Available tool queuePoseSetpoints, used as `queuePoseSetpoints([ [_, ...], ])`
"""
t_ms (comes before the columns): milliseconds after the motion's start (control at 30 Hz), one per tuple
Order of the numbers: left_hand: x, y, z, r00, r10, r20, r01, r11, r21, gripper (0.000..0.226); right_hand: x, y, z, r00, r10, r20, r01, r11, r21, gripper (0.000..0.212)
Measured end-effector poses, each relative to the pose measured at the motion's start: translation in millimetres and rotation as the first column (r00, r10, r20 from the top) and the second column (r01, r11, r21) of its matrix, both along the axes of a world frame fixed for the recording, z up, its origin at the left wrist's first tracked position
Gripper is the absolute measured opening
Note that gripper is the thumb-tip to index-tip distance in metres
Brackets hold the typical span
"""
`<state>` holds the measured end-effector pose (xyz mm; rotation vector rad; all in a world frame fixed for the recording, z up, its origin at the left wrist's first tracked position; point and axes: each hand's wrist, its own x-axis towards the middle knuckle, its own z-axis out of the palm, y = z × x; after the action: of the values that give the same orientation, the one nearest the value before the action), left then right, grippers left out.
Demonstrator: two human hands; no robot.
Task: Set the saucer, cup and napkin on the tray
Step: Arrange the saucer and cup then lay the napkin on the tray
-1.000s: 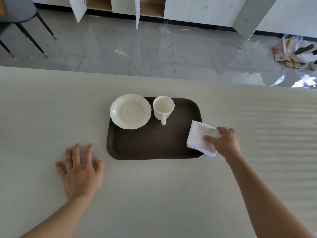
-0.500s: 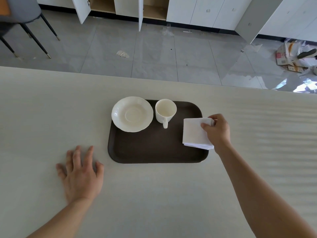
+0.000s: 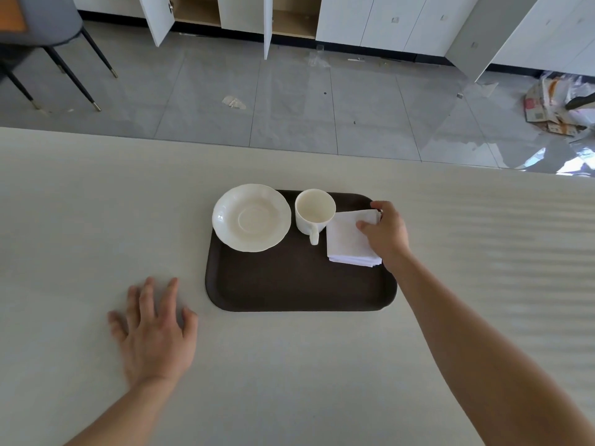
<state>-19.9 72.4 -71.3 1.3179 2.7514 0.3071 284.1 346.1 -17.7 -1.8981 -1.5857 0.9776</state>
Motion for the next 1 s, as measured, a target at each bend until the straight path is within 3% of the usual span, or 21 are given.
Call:
queuePoseSetpoints([
  [133, -1, -1, -1, 1.000, -0.008, -0.009, 0.008, 1.000, -0.002, 0.061, 7, -12, 3, 0.974, 0.096, 0.203, -0.123, 0.985, 0.122, 0.058],
  [333, 4, -1, 8, 0.999, -0.007, 0.046, 0.007, 1.000, 0.006, 0.061, 35, -40, 9, 0.960, 0.143, 0.241, -0.193, 0.960, 0.201, 0.039],
  [433, 4, 5, 20, 0.994, 0.008, 0.104, -0.013, 0.999, 0.046, 0.054, 47, -57, 7, 0.910, 0.230, 0.344, -0.315, 0.924, 0.216, 0.032],
  [567, 42, 17, 47, 0.970, -0.242, -0.006, 0.232, 0.924, 0.304, 0.032, 54, -72, 5, 0.861, 0.286, 0.420, -0.399, 0.892, 0.210, 0.032],
  [700, 116, 52, 64, 0.801, -0.597, -0.045, 0.552, 0.707, 0.443, 0.018, 57, -75, 6, 0.831, 0.312, 0.461, -0.442, 0.873, 0.205, 0.034],
  [767, 146, 81, 68, 0.752, -0.658, -0.040, 0.607, 0.666, 0.433, 0.021, 59, -72, 6, 0.813, 0.322, 0.486, -0.460, 0.866, 0.196, 0.035],
  [900, 188, 128, 65, 0.761, -0.642, 0.093, 0.605, 0.754, 0.256, 0.041, 61, -67, 5, 0.773, 0.347, 0.532, -0.510, 0.837, 0.196, 0.038],
  [1000, 197, 140, 54, 0.775, -0.607, 0.177, 0.574, 0.793, 0.207, 0.045, 63, -63, 4, 0.737, 0.362, 0.570, -0.545, 0.818, 0.185, 0.039],
])
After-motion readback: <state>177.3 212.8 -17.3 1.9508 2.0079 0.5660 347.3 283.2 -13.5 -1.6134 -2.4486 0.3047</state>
